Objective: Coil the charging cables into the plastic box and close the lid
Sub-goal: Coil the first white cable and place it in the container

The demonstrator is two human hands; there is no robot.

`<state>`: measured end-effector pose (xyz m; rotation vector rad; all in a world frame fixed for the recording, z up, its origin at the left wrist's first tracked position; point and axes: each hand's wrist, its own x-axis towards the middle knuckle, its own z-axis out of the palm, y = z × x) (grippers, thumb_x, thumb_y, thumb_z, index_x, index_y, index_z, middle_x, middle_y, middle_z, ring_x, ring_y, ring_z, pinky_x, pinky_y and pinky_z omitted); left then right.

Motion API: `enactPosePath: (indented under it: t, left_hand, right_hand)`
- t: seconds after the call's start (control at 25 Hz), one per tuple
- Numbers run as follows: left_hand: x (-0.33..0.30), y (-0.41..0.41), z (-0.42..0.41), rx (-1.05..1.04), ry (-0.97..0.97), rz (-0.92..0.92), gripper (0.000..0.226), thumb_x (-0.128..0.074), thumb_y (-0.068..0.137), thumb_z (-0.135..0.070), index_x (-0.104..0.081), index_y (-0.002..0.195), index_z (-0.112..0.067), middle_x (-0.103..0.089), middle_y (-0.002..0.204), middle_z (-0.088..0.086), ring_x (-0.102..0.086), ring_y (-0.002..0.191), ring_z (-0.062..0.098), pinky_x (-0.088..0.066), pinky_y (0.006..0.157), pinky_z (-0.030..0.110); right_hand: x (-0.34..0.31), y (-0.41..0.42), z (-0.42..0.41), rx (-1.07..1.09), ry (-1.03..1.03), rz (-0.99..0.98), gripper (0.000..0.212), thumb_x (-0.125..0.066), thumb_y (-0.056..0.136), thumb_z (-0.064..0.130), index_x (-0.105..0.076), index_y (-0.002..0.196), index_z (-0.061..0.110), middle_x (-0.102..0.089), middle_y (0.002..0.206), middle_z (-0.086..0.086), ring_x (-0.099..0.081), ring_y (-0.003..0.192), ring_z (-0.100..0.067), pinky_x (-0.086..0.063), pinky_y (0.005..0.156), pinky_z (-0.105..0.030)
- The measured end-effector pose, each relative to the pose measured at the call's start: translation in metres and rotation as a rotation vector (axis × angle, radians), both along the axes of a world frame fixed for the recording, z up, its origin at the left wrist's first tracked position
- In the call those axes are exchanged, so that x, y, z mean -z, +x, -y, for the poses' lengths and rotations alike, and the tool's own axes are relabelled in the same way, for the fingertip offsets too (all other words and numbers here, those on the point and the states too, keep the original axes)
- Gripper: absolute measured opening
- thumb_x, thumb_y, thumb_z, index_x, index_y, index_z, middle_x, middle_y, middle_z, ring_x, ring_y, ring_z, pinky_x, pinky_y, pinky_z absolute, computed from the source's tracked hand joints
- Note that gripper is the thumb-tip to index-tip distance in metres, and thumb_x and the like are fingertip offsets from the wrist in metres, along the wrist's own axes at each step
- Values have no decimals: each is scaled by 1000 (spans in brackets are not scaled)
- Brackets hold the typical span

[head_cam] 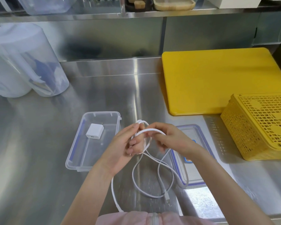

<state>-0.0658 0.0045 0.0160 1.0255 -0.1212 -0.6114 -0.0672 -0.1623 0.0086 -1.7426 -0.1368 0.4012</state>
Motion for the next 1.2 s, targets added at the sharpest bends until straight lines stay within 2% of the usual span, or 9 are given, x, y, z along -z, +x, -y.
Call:
enactPosePath:
  t: [0.12,0.24,0.4,0.64,0.8,0.92,1.0,1.08,1.2]
  left_hand:
    - [-1,6,-11,-80,183,119,17,-53,85,-31,-46,76,-19,-31,48,-14,-28,39,4,-33,46,13]
    - [-1,9,-16,-70,278,193,6,-50,83,-24,-54,79,-21,-30,45,-14,-26,40,4,-33,47,12]
    - [2,4,-10,-68,336,189,19,-45,91,-21,-61,81,-18,-27,45,-13,-24,37,3,-27,44,14]
    - [-6,-1,-6,-80,22,-79,23,-48,78,-30,-62,63,-20,-15,45,-10,-11,32,3,-20,33,13]
    - [-6,-4,-3,-13,-184,-243,18,-57,77,-32,-58,65,-19,-11,47,-4,-8,33,12,-14,31,14]
    - [-4,-2,-4,42,-340,-270,14,-73,67,-25,-62,64,-17,-15,46,-4,-11,32,12,-16,30,15]
    - [-3,1,-6,4,-285,-246,15,-68,70,-29,-62,62,-18,-14,46,-4,-10,33,11,-19,30,13]
    - [2,3,-5,-74,-142,-211,22,-54,80,-31,-58,64,-17,-18,42,-7,-11,33,8,-23,30,12]
    - [15,3,1,-196,114,-72,25,-40,94,-24,-55,77,-11,-34,43,-10,-33,37,5,-39,39,16]
  right_hand:
    - [-2,-2,16,39,145,-40,9,-65,78,22,-65,82,31,-57,52,12,-35,35,-1,-29,36,-11]
    - [-5,0,27,79,287,-23,21,-54,87,12,-68,81,26,-55,55,13,-31,39,-1,-29,38,-10]
    - [-8,3,21,199,311,64,30,-44,92,6,-68,85,24,-66,65,11,-37,43,-2,-34,42,-12]
    - [-1,4,1,328,60,200,19,-54,89,16,-60,77,30,-65,54,14,-37,36,-2,-30,39,-11]
    - [1,3,-9,357,-99,290,17,-51,90,19,-60,81,31,-64,67,12,-58,64,-19,-46,61,-30]
    - [-2,-1,-13,227,45,77,26,-39,96,28,-63,86,27,-68,69,16,-60,68,-2,-49,63,-13]
    - [-6,-5,-11,139,202,-78,30,-36,96,32,-64,88,25,-68,69,10,-62,70,-4,-52,67,-16]
    - [-8,-7,-8,101,188,-13,17,-45,93,24,-61,88,21,-59,65,6,-57,62,-2,-51,62,-15]
    - [-9,-7,-6,134,77,86,14,-48,92,15,-58,82,19,-47,60,5,-46,53,-2,-43,54,-13]
